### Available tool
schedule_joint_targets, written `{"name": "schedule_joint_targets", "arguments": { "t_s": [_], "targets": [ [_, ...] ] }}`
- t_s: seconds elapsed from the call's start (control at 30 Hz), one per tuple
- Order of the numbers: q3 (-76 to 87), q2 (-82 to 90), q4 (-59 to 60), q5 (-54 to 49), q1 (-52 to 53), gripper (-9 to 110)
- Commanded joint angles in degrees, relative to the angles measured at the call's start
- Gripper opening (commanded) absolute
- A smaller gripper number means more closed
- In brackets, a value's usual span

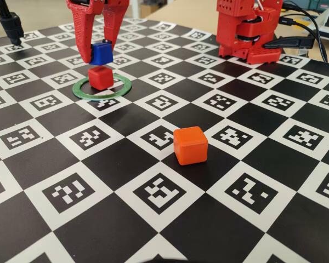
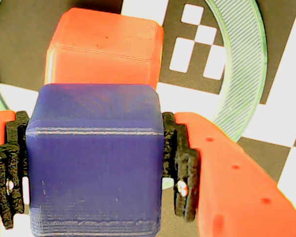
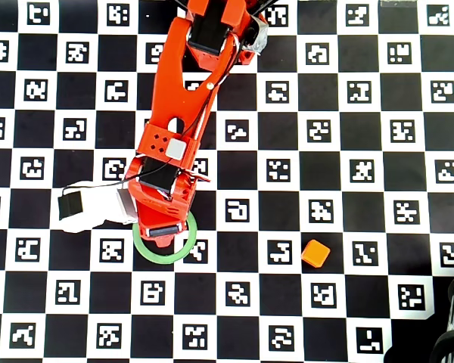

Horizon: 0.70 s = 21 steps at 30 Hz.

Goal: Grab the red cube then put it in the green circle then put the blue cube on top and finally the orange cube on top

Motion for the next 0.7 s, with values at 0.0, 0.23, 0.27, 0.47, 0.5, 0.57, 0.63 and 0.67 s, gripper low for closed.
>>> {"name": "schedule_joint_targets", "arguments": {
  "t_s": [0.0, 0.23, 0.27, 0.47, 0.5, 0.57, 0.63, 0.67],
  "targets": [
    [-2.72, 7.21, -1.05, -0.35, 0.18, 3],
    [-2.72, 5.89, -2.02, -0.26, 0.53, 3],
    [-2.72, 5.8, -2.11, -0.26, 0.53, 3],
    [-2.72, 5.1, -2.2, 0.26, 0.62, 3],
    [-2.72, 5.1, -2.2, 0.44, 0.62, 3],
    [-2.64, 5.1, -1.85, 0.97, 0.62, 3],
    [-2.72, 5.01, -1.32, 1.58, 0.53, 3],
    [-2.81, 5.01, -1.14, 1.93, 0.44, 3]
  ]
}}
